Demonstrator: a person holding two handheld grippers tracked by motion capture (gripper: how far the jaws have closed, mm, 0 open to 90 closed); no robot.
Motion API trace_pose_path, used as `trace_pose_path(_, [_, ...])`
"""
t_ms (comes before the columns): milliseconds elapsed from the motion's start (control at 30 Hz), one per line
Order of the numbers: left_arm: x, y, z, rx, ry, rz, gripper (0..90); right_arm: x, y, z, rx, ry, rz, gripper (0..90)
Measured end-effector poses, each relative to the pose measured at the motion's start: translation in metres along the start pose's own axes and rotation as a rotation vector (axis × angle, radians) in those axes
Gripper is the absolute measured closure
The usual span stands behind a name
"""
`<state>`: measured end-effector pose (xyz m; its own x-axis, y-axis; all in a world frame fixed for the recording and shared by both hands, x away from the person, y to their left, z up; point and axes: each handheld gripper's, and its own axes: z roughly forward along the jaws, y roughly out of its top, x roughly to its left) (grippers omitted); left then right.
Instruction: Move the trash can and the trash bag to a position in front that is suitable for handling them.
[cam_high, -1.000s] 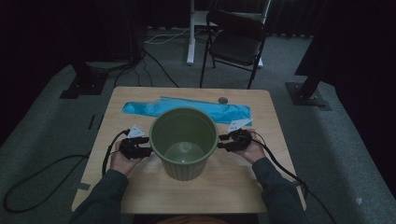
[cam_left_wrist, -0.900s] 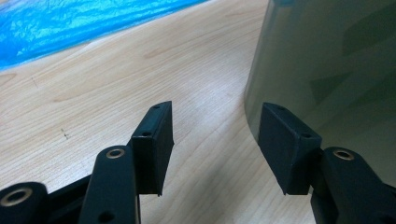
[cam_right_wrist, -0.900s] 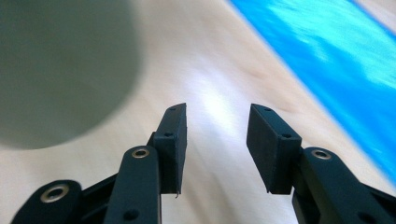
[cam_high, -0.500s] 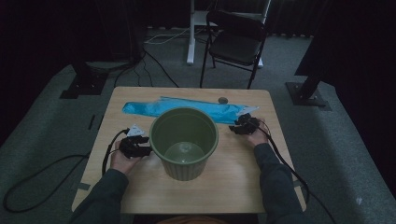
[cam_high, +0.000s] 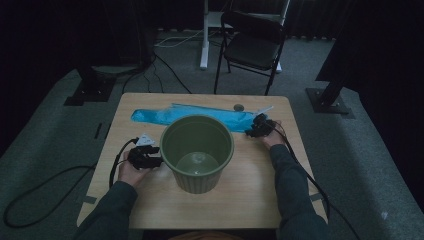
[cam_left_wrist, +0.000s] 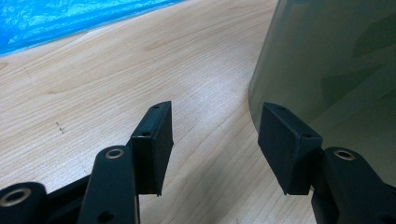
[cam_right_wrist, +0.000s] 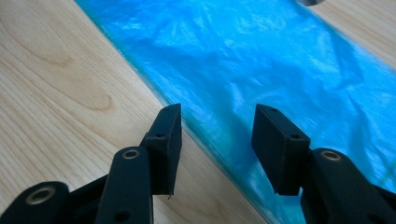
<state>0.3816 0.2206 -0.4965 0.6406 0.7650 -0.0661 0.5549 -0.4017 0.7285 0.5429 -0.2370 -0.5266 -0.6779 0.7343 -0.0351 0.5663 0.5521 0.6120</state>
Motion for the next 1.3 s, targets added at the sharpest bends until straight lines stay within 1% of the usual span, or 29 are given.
trace_pose_path(100, [0.0, 0.0, 0.0, 0.001, -0.001, -0.001, 45.2, 0.001, 0.004, 0.004, 0.012, 0.004, -0.005, 51.4])
trace_pose_path(133, [0.001, 0.0, 0.0, 0.002, -0.001, -0.001, 45.2, 0.0, 0.004, 0.005, 0.011, 0.014, 0.009, 52.5])
trace_pose_path(167, [0.001, 0.0, 0.0, 0.002, -0.001, -0.001, 45.2, 0.0, 0.004, 0.005, 0.011, 0.014, 0.009, 52.5])
trace_pose_path(200, [0.001, 0.0, 0.0, 0.004, -0.001, -0.002, 45.2, -0.002, 0.003, 0.005, 0.005, 0.02, 0.034, 57.2])
trace_pose_path(233, [0.0, 0.0, 0.0, 0.006, 0.0, -0.001, 45.2, -0.002, 0.003, 0.005, 0.005, 0.018, 0.035, 59.4])
trace_pose_path(267, [0.0, 0.0, 0.001, 0.006, 0.001, -0.002, 45.2, -0.002, 0.003, 0.004, 0.009, 0.013, 0.037, 64.3])
trace_pose_path(300, [0.0, 0.0, 0.001, 0.006, 0.001, -0.002, 45.2, -0.002, 0.003, 0.004, 0.009, 0.013, 0.037, 64.3])
trace_pose_path(333, [0.0, 0.0, 0.001, 0.008, 0.001, -0.001, 45.2, -0.002, 0.004, 0.003, 0.015, 0.009, 0.036, 69.4])
trace_pose_path(367, [0.0, 0.0, 0.001, 0.008, 0.001, 0.0, 45.1, -0.001, 0.003, 0.002, 0.022, 0.004, 0.034, 78.3])
trace_pose_path(433, [0.0, 0.0, 0.001, 0.007, 0.001, 0.001, 45.1, 0.001, 0.003, 0.001, 0.029, 0.0, 0.027, 83.6])
trace_pose_path(500, [0.0, 0.0, 0.0, 0.006, 0.003, 0.001, 45.2, 0.005, 0.003, -0.001, 0.048, -0.01, 0.006, 88.0])
trace_pose_path(533, [0.0, 0.0, 0.0, 0.006, 0.003, 0.001, 45.1, 0.005, 0.003, -0.001, 0.048, -0.01, 0.006, 88.0])
trace_pose_path(567, [0.0, -0.001, 0.0, 0.007, 0.002, 0.001, 45.1, 0.008, 0.003, -0.003, 0.068, -0.024, -0.017, 88.8])
trace_pose_path(600, [0.0, -0.001, 0.001, 0.008, 0.001, 0.0, 45.1, 0.019, -0.001, -0.008, 0.098, -0.046, -0.082, 89.4])
trace_pose_path(633, [0.0, -0.001, 0.001, 0.008, 0.001, 0.0, 45.1, 0.019, -0.001, -0.008, 0.098, -0.046, -0.082, 89.4])
trace_pose_path(667, [0.0, -0.001, 0.001, 0.009, 0.002, -0.002, 45.1, 0.027, -0.007, -0.013, 0.095, -0.036, -0.104, 89.5])
trace_pose_path(767, [0.0, -0.001, 0.002, 0.011, 0.002, -0.002, 45.0, 0.03, -0.011, -0.016, 0.087, -0.031, -0.104, 89.4])
trace_pose_path(867, [-0.001, -0.001, 0.003, 0.014, 0.002, 0.0, 44.9, 0.04, -0.029, -0.029, 0.07, -0.002, -0.088, 89.2])
trace_pose_path(900, [-0.001, -0.001, 0.003, 0.014, 0.002, -0.001, 44.9, 0.042, -0.033, -0.032, 0.068, 0.0, -0.082, 89.2])
trace_pose_path(1033, [-0.001, -0.001, 0.003, 0.013, 0.001, -0.002, 44.7, 0.053, -0.048, -0.044, 0.077, 0.008, -0.087, 88.1])
trace_pose_path(1067, [-0.001, -0.001, 0.002, 0.013, 0.001, -0.002, 44.7, 0.056, -0.053, -0.049, 0.078, 0.014, -0.081, 88.1])
trace_pose_path(1133, [0.0, -0.001, 0.002, 0.012, 0.0, -0.002, 44.6, 0.058, -0.056, -0.051, 0.08, 0.015, -0.079, 88.1])
trace_pose_path(1167, [0.0, -0.001, 0.003, 0.013, 0.0, -0.002, 44.6, 0.06, -0.06, -0.055, 0.082, 0.019, -0.073, 88.1])
trace_pose_path(1200, [0.0, -0.001, 0.003, 0.013, 0.0, -0.003, 44.6, 0.065, -0.072, -0.064, 0.091, 0.019, -0.064, 87.9])
trace_pose_path(1300, [0.0, -0.001, 0.003, 0.014, -0.002, -0.004, 44.5, 0.073, -0.085, -0.075, 0.089, 0.036, -0.063, 87.5])
